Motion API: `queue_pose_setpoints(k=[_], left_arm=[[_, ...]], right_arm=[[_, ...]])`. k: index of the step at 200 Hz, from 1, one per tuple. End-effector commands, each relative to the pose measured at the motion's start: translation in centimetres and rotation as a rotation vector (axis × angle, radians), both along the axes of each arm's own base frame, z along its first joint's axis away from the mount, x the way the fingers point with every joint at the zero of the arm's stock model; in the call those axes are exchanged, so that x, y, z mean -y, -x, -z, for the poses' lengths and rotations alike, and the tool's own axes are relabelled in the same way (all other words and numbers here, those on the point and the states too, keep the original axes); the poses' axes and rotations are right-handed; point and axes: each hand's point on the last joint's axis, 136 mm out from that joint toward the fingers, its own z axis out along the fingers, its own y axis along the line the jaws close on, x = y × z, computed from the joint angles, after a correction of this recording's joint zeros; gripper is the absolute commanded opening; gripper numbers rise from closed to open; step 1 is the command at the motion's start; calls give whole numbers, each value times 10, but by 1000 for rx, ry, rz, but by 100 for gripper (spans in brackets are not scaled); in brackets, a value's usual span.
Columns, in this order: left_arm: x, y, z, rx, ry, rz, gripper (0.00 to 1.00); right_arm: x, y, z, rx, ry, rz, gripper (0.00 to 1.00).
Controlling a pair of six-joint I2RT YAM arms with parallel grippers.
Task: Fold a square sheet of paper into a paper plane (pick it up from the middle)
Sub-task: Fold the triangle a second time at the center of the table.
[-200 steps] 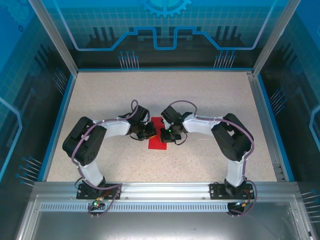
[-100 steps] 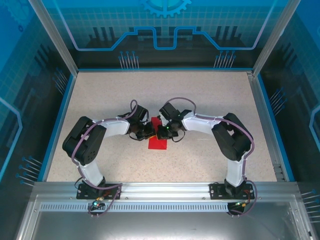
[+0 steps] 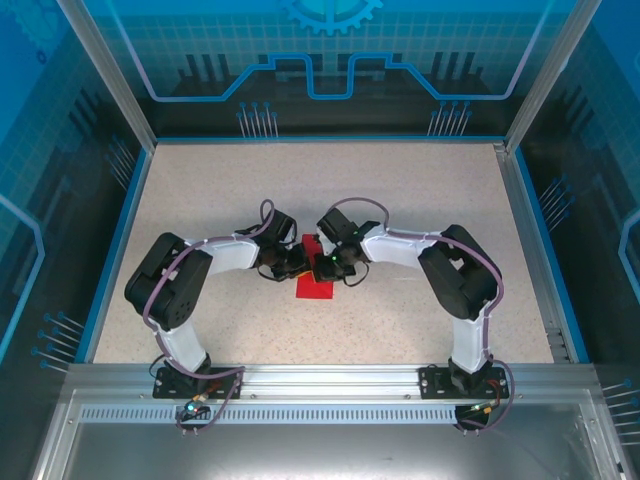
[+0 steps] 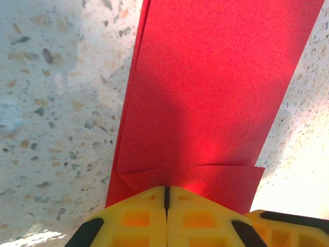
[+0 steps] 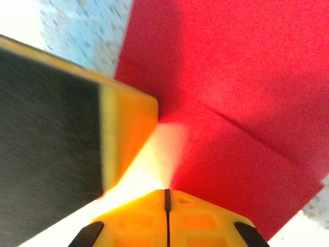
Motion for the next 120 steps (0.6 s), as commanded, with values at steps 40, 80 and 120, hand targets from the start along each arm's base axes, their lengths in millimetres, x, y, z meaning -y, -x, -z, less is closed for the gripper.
queue_pose_setpoints(k=[40,80,120], left_arm=[[-13,13,17,-88,-64,-32,6],[-18,16,20,-100,-87,-49,6],[-20,16,23,-111,-101,-54,5]], right_arm=[[14,35,15,-74,54,-66,6],[34,50,20,-93,108,-83,6],[54,67,27,-124,143,-84,6]])
